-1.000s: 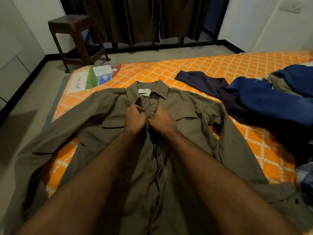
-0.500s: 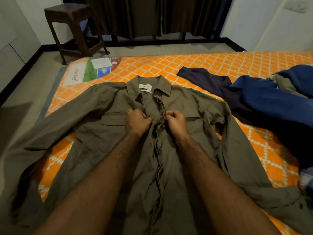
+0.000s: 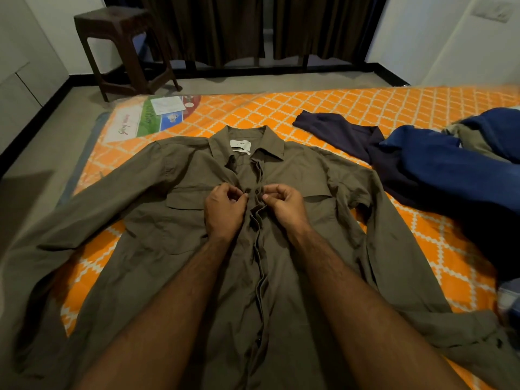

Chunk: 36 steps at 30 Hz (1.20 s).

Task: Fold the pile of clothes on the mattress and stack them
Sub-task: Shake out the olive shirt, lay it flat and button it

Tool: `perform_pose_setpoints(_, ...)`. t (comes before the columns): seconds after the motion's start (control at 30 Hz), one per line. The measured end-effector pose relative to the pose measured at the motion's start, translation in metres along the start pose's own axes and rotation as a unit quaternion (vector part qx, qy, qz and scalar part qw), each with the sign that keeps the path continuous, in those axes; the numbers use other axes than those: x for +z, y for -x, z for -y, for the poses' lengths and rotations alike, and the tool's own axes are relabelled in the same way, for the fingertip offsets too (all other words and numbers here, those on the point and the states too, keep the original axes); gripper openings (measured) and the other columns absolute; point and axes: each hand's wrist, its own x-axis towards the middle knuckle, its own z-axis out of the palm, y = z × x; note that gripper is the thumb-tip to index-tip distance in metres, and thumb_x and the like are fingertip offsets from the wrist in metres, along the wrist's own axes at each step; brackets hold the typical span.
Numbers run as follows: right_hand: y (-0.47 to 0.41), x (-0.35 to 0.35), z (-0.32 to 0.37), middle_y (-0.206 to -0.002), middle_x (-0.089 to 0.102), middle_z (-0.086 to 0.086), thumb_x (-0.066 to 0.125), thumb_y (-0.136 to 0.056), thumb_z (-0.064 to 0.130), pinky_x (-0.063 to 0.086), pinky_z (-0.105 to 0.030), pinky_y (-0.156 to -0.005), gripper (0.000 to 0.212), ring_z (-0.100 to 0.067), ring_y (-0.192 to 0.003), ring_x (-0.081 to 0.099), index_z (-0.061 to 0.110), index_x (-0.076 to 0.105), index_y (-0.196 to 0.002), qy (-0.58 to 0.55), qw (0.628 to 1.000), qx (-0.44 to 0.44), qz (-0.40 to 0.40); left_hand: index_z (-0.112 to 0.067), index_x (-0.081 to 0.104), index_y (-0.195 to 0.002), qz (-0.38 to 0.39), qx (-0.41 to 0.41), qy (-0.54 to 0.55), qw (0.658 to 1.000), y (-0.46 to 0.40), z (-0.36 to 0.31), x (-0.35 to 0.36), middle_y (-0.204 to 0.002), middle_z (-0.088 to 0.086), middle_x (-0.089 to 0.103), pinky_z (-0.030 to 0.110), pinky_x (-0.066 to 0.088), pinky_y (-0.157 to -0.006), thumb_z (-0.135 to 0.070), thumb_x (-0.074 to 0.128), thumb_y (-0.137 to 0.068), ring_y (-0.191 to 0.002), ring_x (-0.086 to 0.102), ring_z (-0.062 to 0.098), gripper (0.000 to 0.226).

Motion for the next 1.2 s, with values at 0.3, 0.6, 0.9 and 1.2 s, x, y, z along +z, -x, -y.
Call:
perform_pose_setpoints(0.3,0.003,0.019,0.000,-0.099,0.077,0.001,0.067,-0.092,0.005,0.059,-0.028,-0.088,0.018,-0.006,-0.090,0.071,0.013,0.078,-0.104,0.070,0.997,-0.036,-0.021,-0.017,0.070,-0.084,-0.017,0.027,0.015,0.999,0.007,-0.001,-0.001,-0.087,-0.001,0.068,0.023,0.048,-0.069,-0.018,0.074,-0.083,-0.076,0.063,0.011,0.004)
perform_pose_setpoints(0.6,0.001,0.019,-0.003,-0.095,0.076,-0.003,0.062,-0.093,-0.004,0.060,-0.038,-0.090,0.024,-0.015,-0.092,0.073,0.015,0.075,-0.098,0.047,0.999,-0.016,0.002,-0.019,0.073,-0.090,0.007,0.006,0.027,1.000,0.005,0.002,0.000,-0.092,-0.001,0.072,0.032,0.056,-0.079,-0.018,0.073,-0.088,-0.085,0.066,0.012,0.002)
perform_pose_setpoints(0.9,0.000,0.016,0.001,-0.095,0.075,-0.011,0.053,-0.094,-0.011,0.060,-0.031,-0.077,0.026,-0.019,-0.082,0.071,0.000,0.072,-0.109,0.025,0.999,0.009,0.034,-0.024,0.066,-0.087,0.022,0.004,0.035,0.999,0.005,0.002,0.001,-0.093,-0.001,0.069,0.031,0.054,-0.079,-0.015,0.070,-0.090,-0.086,0.064,0.011,0.010)
perform_pose_setpoints(1.2,-0.005,0.021,0.004,-0.089,0.075,0.000,0.087,-0.076,0.035,0.060,-0.032,-0.077,0.035,-0.013,-0.085,0.073,0.013,0.073,-0.100,0.102,0.994,0.028,0.016,-0.014,0.069,-0.095,0.030,0.027,0.002,0.999,0.006,0.001,0.001,-0.096,0.001,0.066,0.022,0.044,-0.073,-0.006,0.064,-0.090,-0.087,0.062,0.013,0.011)
